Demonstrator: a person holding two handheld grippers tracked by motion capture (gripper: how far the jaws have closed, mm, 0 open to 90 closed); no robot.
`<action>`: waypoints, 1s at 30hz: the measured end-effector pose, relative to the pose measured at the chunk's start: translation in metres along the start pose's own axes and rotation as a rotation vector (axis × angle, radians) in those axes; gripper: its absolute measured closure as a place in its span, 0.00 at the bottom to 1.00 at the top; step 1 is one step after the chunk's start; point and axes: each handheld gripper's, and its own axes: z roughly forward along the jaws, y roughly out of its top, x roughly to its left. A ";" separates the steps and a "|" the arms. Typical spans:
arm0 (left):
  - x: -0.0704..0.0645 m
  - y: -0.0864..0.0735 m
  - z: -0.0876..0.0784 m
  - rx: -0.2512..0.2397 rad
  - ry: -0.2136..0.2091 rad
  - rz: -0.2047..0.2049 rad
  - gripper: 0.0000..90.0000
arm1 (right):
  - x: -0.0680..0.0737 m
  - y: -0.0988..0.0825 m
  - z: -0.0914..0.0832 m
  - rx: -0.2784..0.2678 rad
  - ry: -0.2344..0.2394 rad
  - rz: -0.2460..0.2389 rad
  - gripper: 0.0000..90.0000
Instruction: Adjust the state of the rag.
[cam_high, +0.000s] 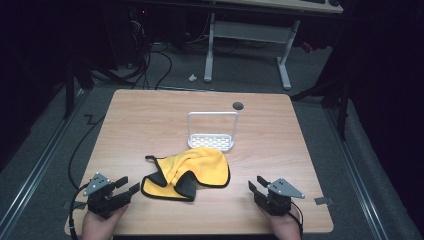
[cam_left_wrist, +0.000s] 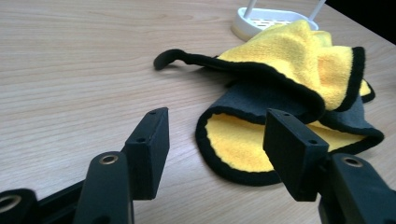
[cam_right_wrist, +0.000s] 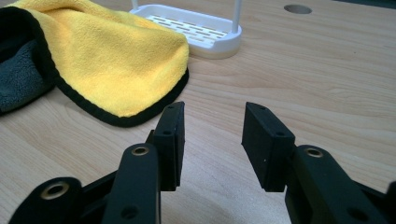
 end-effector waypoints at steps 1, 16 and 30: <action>-0.002 0.000 0.000 -0.002 -0.003 0.007 0.45 | -0.001 0.000 0.000 -0.002 0.001 0.001 0.65; -0.068 0.052 0.041 -0.026 -0.149 0.120 0.39 | -0.001 -0.001 0.000 -0.003 0.013 0.010 0.63; -0.067 0.064 0.110 0.189 -0.109 0.092 0.63 | 0.003 -0.001 0.002 0.003 0.033 -0.004 0.63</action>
